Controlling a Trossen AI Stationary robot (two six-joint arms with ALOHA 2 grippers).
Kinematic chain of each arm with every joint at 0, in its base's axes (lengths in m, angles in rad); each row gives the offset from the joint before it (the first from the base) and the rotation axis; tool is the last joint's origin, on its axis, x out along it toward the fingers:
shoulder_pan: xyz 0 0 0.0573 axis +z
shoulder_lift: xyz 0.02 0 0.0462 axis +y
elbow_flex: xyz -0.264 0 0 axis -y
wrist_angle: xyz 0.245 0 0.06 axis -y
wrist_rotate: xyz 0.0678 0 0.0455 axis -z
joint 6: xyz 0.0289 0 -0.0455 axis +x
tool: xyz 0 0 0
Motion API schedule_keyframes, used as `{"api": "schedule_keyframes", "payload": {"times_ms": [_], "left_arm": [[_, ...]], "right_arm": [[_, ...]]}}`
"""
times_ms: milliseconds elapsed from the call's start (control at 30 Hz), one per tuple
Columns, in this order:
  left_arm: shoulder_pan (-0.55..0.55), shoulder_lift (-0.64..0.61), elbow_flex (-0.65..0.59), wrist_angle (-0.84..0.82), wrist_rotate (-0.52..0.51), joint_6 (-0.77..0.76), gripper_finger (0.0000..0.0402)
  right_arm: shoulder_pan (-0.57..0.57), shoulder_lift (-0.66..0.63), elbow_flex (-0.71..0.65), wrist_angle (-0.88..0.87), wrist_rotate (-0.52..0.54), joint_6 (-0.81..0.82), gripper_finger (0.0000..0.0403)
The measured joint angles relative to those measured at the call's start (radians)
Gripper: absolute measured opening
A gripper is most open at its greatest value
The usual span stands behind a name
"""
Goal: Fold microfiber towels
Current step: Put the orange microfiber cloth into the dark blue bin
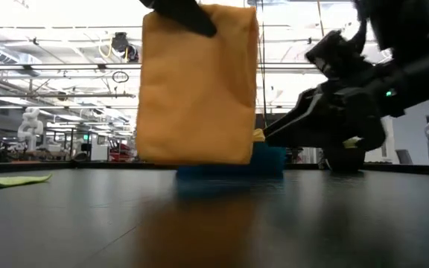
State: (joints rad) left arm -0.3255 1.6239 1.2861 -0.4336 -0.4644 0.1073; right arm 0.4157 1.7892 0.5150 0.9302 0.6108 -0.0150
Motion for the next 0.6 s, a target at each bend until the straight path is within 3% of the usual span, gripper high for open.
{"api": "schedule_keyframes", "payload": {"times_ms": [233, 467, 600], "left_arm": [[0.000, -0.008, 0.000, 0.012, 0.019, 0.020, 0.0001], [0.000, -0.007, 0.000, -0.001, 0.019, 0.026, 0.0001], [0.000, -0.007, 0.000, -0.005, 0.019, 0.027, 0.0001]], "right_arm": [[-0.084, 0.000, -0.001, 0.033, -0.052, 0.005, 0.0266], [-0.154, 0.000, -0.001, 0.095, -0.405, 0.066, 0.0278], [-0.176, 0.000, -0.001, 0.102, -0.484, 0.080, 0.0270]]}}
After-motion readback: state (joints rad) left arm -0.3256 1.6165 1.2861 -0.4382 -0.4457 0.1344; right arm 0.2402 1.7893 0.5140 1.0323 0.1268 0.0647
